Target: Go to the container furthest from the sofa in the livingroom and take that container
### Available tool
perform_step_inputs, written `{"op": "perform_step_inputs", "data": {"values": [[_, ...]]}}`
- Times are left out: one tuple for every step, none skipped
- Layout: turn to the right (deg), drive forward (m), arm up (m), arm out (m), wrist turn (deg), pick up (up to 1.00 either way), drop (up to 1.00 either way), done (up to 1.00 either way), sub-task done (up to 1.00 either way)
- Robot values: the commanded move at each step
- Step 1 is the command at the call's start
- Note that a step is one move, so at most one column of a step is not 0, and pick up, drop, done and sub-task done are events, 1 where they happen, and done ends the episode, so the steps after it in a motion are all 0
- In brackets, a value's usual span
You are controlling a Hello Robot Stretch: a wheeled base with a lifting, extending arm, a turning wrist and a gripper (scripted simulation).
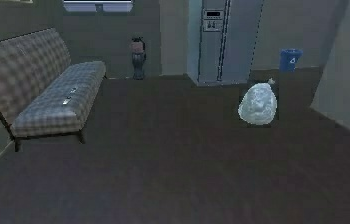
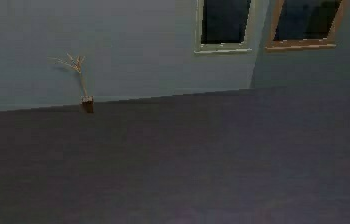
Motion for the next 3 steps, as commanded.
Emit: {"op": "perform_step_inputs", "data": {"values": [[-45.0,0.0,0.0,0.0,0.0,0.0,0.0,0.0,0.0],[-45.0,0.0,0.0,0.0,0.0,0.0,0.0,0.0,0.0],[45.0,0.0,0.0,0.0,0.0,0.0,0.0,0.0,0.0]]}}
